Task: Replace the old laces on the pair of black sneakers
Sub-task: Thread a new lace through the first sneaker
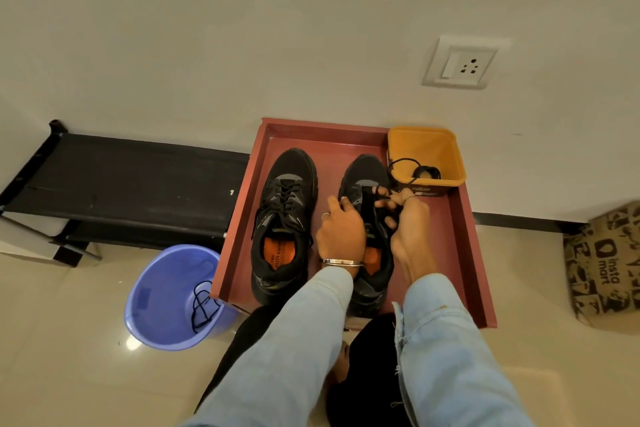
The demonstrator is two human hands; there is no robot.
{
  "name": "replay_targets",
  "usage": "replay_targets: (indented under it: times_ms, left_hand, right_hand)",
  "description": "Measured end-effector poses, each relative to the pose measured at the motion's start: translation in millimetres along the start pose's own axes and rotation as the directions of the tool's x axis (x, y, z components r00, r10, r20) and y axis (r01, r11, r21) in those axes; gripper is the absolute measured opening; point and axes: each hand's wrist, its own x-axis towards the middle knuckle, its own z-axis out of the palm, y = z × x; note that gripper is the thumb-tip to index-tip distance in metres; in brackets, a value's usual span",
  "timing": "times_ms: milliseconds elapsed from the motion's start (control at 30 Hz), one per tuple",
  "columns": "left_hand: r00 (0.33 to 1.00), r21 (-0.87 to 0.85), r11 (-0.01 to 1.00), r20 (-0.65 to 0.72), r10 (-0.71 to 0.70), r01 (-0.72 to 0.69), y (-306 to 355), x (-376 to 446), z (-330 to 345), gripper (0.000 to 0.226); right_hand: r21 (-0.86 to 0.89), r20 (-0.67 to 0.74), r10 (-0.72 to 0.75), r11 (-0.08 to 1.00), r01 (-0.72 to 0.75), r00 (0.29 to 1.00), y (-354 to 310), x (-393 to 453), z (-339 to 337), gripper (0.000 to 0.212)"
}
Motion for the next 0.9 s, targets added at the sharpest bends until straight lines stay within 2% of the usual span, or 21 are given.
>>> replay_targets:
  times_ms: [133, 200, 267, 333, 400, 500, 567, 633, 667, 733, 800, 867, 900]
  left_hand:
    - [1.000, -0.009, 1.000, 0.001, -0.007, 0.007, -1.5, 2.7, 0.6, 0.042]
    - [1.000, -0.012, 1.000, 0.003, -0.007, 0.007, -2.6, 3.0, 2.4, 0.042]
    - [1.000, -0.018, 1.000, 0.006, -0.003, 0.003, -2.2, 3.0, 2.9, 0.043]
    - [1.000, -0.042, 0.999, 0.006, -0.003, 0.003, -3.0, 4.2, 2.7, 0.044]
    - [1.000, -0.082, 0.997, 0.019, -0.004, 0.005, -4.6, 5.6, 2.0, 0.045]
    - [0.998, -0.192, 0.981, 0.060, 0.003, 0.008, -7.7, 7.6, -0.7, 0.055]
    - [0.998, -0.289, 0.957, 0.068, 0.006, 0.014, -9.7, 10.4, -3.8, 0.058]
    - [0.999, -0.427, 0.903, -0.022, 0.035, -0.041, -10.7, 15.0, -8.7, 0.045]
    - [0.994, -0.494, 0.863, -0.080, 0.078, -0.107, -11.0, 19.2, -11.3, 0.036]
    - [0.973, -0.520, 0.823, -0.126, 0.193, -0.230, -10.3, 30.2, -17.0, 0.028]
    - [0.948, -0.454, 0.837, -0.060, 0.313, -0.305, -6.2, 41.4, -26.0, 0.029]
    - [0.908, -0.328, 0.865, 0.044, 0.416, -0.380, -1.5, 51.6, -34.1, 0.026]
    - [0.889, -0.267, 0.869, 0.080, 0.451, -0.417, -0.1, 56.0, -36.0, 0.022]
  right_hand:
    - [0.244, 0.145, 0.083, 0.963, -0.117, 0.986, -8.9, 4.9, -15.7, 0.021]
    - [0.295, 0.143, 0.084, 0.947, -0.123, 0.986, -21.2, 1.9, -23.5, 0.023]
    - [0.123, -0.021, 0.061, 0.991, -0.058, 0.998, -30.6, -0.3, -33.6, 0.024]
    - [-0.226, -0.183, -0.057, 0.974, 0.015, 0.981, -36.6, -5.9, -42.7, 0.022]
    - [-0.509, -0.210, -0.184, 0.859, 0.053, 0.960, -40.2, -10.8, -53.0, 0.024]
    - [-0.846, -0.076, -0.224, 0.531, 0.056, 0.972, -45.4, -15.7, -63.5, 0.039]
    - [-0.947, -0.075, -0.243, 0.321, 0.007, 0.967, -51.3, -19.5, -62.5, 0.037]
    - [-0.984, -0.074, -0.328, 0.175, -0.017, 0.942, -56.8, -25.5, -54.9, 0.028]
    - [-0.989, -0.033, -0.370, 0.146, 0.023, 0.928, -58.3, -28.1, -49.5, 0.024]
    - [-0.971, 0.100, -0.371, 0.166, 0.172, 0.923, -55.5, -33.8, -35.0, 0.023]
    - [-0.950, 0.215, -0.233, 0.173, 0.258, 0.948, -43.6, -36.7, -20.5, 0.027]
    - [-0.960, 0.264, -0.100, 0.067, 0.271, 0.959, -20.7, -32.5, -9.7, 0.034]
    - [-0.966, 0.256, -0.087, 0.025, 0.259, 0.963, -9.6, -30.1, -5.6, 0.037]
